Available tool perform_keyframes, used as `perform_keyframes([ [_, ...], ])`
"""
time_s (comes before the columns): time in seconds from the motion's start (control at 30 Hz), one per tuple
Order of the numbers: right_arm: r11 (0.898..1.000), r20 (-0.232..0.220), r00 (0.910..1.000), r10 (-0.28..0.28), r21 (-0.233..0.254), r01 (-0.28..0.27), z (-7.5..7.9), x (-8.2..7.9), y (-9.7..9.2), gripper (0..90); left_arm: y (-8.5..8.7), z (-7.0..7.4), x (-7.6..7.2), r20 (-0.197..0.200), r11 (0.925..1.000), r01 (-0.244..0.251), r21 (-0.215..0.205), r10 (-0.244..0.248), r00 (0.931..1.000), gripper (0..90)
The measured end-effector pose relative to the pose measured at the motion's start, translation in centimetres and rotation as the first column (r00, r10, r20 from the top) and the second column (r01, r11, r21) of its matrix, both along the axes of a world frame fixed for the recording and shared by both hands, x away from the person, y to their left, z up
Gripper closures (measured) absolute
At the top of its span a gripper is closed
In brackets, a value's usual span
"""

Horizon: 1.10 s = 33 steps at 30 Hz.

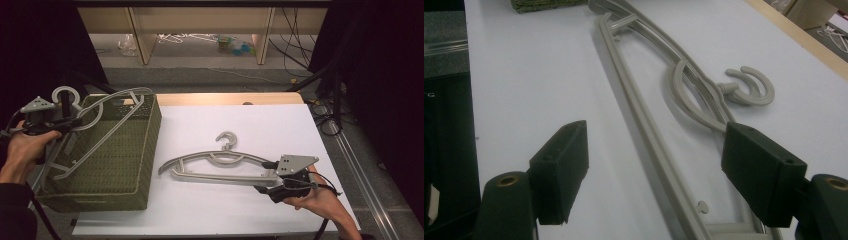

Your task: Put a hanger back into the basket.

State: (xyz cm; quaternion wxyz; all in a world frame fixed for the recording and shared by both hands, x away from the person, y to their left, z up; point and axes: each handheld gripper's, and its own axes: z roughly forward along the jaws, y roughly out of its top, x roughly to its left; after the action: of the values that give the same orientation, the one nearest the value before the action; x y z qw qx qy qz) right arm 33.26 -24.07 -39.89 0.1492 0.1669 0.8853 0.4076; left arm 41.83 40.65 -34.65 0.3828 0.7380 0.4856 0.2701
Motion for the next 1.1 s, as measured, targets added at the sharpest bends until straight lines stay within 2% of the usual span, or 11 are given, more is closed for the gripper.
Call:
perform_keyframes([
  [0.33, 1.000, 0.000, 1.0000, 0.001, 0.002, -0.001, -0.1, 0.1, 0.0, 27.9, -0.3, -2.2, 0.5, -0.054, 0.9988, 0.039, 0.030, -0.037, 0.9979, 81.3],
  [0.37, 1.000, 0.000, 1.0000, 0.001, 0.002, -0.001, -0.1, 0.1, -0.1, 27.8, -0.1, -2.2, 0.5, -0.084, 0.9947, 0.068, 0.076, -0.062, 0.9945, 81.2],
  [0.43, 1.000, -0.001, 1.0000, -0.002, 0.001, 0.002, -0.1, 0.1, -0.1, 27.8, -0.5, -2.7, 0.6, -0.088, 0.9986, 0.036, 0.040, -0.032, 0.9956, 81.1],
  [0.47, 1.000, -0.001, 1.0000, -0.001, 0.002, 0.001, -0.1, 0.1, -0.1, 27.8, -0.2, -2.7, 0.6, -0.111, 0.9950, 0.060, 0.081, -0.050, 0.9925, 81.0],
  [0.53, 1.000, -0.002, 1.0000, -0.002, 0.002, 0.002, -0.1, 0.1, -0.1, 27.8, -0.6, -3.4, 0.8, -0.116, 0.9972, 0.040, 0.063, -0.033, 0.9928, 80.9],
  [0.57, 1.000, -0.001, 1.0000, -0.001, 0.002, 0.001, -0.1, 0.1, -0.1, 27.8, -0.7, -3.9, 1.0, -0.148, 0.9928, 0.057, 0.106, -0.040, 0.9881, 80.6],
  [0.7, 1.000, 0.000, 1.0000, 0.001, 0.002, -0.001, -0.1, 0.1, -0.1, 27.9, -1.3, -4.6, 1.4, -0.188, 0.9926, 0.045, 0.112, -0.023, 0.9819, 79.8],
  [0.73, 1.000, -0.001, 1.0000, 0.002, 0.003, -0.002, -0.1, 0.1, -0.1, 27.8, -1.5, -5.0, 1.6, -0.187, 0.9964, 0.020, 0.083, -0.004, 0.9824, 79.8],
  [0.83, 1.000, -0.001, 1.0000, -0.001, 0.002, 0.001, -0.1, 0.1, -0.1, 27.9, -1.9, -5.6, 1.7, -0.224, 0.9918, 0.027, 0.125, 0.002, 0.9746, 79.5],
  [1.0, 1.000, -0.005, 1.0000, 0.000, 0.001, 0.000, -0.2, 0.1, -0.1, 27.8, -1.5, -5.4, 1.4, -0.221, 0.9939, 0.000, 0.110, 0.024, 0.9750, 75.8],
  [1.1, 1.000, -0.009, 1.0000, -0.002, 0.000, 0.002, -0.3, 0.2, -0.1, 27.8, -1.3, -4.5, 0.7, -0.193, 0.9942, -0.054, 0.094, 0.071, 0.9786, 65.5],
])
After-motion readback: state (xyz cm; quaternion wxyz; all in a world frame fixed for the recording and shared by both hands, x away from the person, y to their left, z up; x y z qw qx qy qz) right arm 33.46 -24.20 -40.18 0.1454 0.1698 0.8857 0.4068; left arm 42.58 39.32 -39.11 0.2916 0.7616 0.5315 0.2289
